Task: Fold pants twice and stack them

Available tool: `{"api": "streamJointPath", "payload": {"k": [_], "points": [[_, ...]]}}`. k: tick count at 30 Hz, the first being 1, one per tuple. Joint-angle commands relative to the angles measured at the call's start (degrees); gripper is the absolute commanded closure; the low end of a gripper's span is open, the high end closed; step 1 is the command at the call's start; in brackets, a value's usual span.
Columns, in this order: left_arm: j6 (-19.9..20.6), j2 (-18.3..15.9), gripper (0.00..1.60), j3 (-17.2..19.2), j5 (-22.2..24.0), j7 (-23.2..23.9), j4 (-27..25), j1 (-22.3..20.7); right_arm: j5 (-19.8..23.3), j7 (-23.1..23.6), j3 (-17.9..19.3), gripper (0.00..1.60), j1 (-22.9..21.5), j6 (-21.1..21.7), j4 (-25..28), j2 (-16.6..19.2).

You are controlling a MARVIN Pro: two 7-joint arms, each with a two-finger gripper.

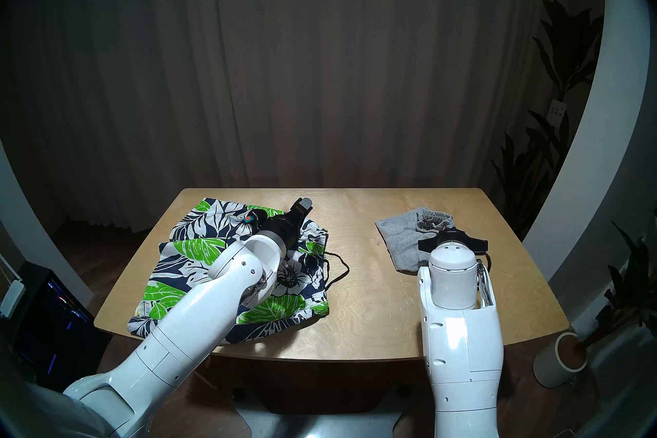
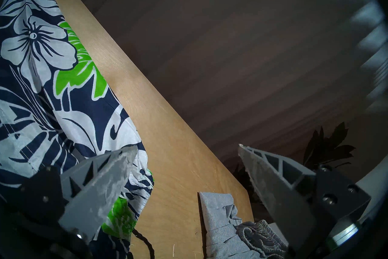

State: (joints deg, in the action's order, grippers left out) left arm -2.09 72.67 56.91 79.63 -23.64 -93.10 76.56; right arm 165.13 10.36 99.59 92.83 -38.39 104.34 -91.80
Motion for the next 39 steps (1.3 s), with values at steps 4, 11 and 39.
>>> {"api": "streamJointPath", "payload": {"k": [4,11,39], "points": [[-0.15,1.11,0.00,0.34,-0.16,1.00,-0.18,-2.48,-0.13,0.53,0.60,0.00,0.88,0.44,4.22,-0.70],[-0.32,0.83,0.00,0.49,-0.27,1.09,-1.01,-1.88,-0.13,0.38,0.94,0.00,1.50,0.85,5.52,-0.70],[-2.65,-2.22,0.00,4.45,0.68,1.41,-4.89,2.58,-23.03,-0.25,-14.08,0.00,3.79,4.51,6.39,11.94]]}}
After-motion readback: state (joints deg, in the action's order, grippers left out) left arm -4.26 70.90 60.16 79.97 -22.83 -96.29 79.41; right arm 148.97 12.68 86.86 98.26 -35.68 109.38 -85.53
